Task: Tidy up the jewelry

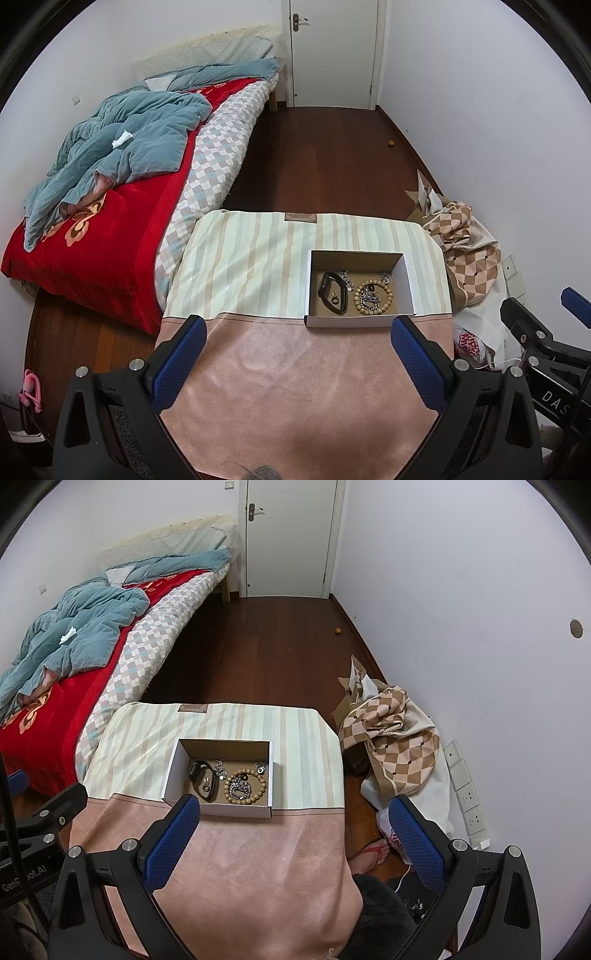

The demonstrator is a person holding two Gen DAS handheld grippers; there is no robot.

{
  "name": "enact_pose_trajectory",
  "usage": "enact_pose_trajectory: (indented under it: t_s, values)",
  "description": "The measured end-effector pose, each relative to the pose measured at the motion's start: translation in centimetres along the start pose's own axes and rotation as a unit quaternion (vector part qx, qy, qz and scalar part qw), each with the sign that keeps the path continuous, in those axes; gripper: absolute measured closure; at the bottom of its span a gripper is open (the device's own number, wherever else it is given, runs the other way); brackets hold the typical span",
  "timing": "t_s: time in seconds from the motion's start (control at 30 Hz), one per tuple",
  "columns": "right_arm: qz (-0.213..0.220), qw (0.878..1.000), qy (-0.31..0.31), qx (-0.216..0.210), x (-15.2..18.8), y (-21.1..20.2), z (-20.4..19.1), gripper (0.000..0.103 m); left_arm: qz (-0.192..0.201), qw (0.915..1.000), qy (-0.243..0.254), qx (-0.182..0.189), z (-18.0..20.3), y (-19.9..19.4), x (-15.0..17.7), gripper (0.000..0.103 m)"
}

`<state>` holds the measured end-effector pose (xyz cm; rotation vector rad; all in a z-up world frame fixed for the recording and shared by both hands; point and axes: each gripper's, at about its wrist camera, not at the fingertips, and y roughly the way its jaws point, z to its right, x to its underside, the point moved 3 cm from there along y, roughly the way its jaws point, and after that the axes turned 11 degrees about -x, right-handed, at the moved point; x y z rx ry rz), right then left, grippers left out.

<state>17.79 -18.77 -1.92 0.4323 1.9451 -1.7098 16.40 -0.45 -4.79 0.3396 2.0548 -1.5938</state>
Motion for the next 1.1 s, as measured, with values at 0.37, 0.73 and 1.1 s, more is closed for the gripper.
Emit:
enact_pose_trajectory:
  t_s: [0.37, 0.73, 1.1]
  values:
    - [0.001, 1.000, 0.001, 0.000, -0.2, -0.3, 0.2, 0.000, 0.003, 1.0000, 0.002, -0.002, 0.3, -0.6, -0.2, 0.001]
    - [0.003, 1.000, 0.003, -0.001, -0.3, -0.6, 0.5, 0.000, 0.005, 1.0000, 0.001, -0.002, 0.4, -0.8, -0.3, 0.001]
    - [0.004, 1.000, 0.003, 0.000, -0.2, -0.6, 0.4, 0.000, 0.007, 1.0000, -0.004, 0.000, 0.4, -1.2, -0.6, 0.001]
